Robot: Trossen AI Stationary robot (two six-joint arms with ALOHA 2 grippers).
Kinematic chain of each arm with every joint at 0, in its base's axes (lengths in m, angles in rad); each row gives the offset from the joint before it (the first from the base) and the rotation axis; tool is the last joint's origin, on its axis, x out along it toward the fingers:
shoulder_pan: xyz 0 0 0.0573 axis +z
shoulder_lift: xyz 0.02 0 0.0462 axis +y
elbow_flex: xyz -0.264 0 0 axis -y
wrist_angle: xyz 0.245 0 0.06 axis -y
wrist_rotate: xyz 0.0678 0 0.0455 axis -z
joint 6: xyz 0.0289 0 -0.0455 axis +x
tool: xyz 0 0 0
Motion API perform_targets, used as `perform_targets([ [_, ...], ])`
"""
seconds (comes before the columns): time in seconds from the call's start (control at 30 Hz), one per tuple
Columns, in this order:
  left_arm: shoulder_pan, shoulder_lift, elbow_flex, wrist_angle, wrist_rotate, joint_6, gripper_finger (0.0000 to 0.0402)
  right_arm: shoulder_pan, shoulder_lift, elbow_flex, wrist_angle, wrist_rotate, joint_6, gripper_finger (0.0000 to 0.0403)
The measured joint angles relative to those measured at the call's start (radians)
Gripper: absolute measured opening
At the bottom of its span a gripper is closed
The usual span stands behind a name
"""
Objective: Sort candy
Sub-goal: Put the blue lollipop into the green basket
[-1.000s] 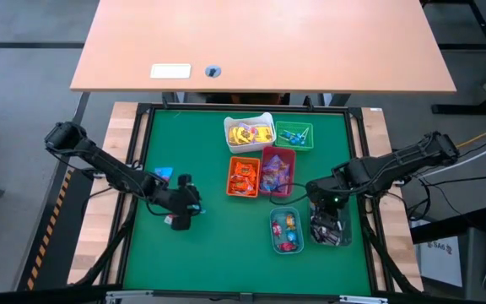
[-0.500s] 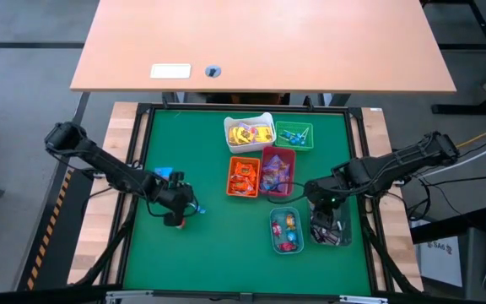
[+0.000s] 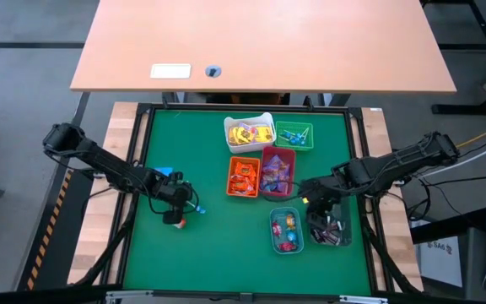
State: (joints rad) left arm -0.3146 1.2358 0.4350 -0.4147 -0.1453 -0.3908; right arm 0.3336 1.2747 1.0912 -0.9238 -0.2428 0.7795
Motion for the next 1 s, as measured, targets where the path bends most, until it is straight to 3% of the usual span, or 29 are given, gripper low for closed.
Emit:
perform_targets([
  [0.37, 0.002, 0.001, -0.001, 0.018, 0.021, -0.053, 0.0009, 0.000, 0.000, 0.000, 0.227, 0.000, -0.003, 0.0198],
  [0.5, 0.002, 0.001, -0.003, 0.042, 0.042, -0.085, 0.0004, 0.000, 0.000, 0.000, 0.316, 0.039, -0.048, 0.0198],
  [0.77, 0.002, 0.004, 0.031, 0.156, 0.065, -0.199, 0.0000, 0.000, 0.001, 0.000, 0.431, 0.304, -0.135, 0.0198],
  [0.87, 0.002, 0.004, 0.034, 0.291, 0.045, -0.231, 0.0000, 0.000, 0.001, 0.000, 0.470, 0.412, -0.134, 0.0198],
  [1.0, 0.002, 0.004, 0.036, 0.500, -0.056, -0.235, 0.0000, 0.000, 0.001, 0.000, 0.530, 0.535, -0.135, 0.0198],
])
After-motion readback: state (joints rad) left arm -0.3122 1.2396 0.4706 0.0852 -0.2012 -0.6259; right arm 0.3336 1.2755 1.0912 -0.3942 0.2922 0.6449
